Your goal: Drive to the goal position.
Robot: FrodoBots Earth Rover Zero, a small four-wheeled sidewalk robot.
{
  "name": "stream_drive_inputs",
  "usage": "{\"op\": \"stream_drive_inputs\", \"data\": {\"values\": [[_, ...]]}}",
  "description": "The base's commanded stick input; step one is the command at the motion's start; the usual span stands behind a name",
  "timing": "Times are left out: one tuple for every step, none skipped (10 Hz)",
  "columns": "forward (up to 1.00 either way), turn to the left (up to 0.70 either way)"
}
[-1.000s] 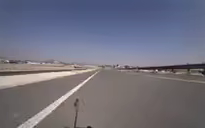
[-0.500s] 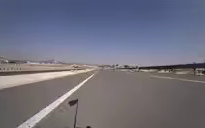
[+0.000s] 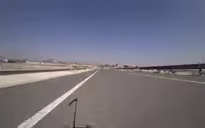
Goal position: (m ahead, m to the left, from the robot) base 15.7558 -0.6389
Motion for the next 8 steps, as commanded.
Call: {"op": "stream_drive_inputs", "data": {"values": [[1.0, 0.0], [1.0, 0.0], [1.0, 0.0], [1.0, 0.0], [1.0, 0.0], [1.0, -0.13], [1.0, -0.28], [1.0, -0.02]]}}
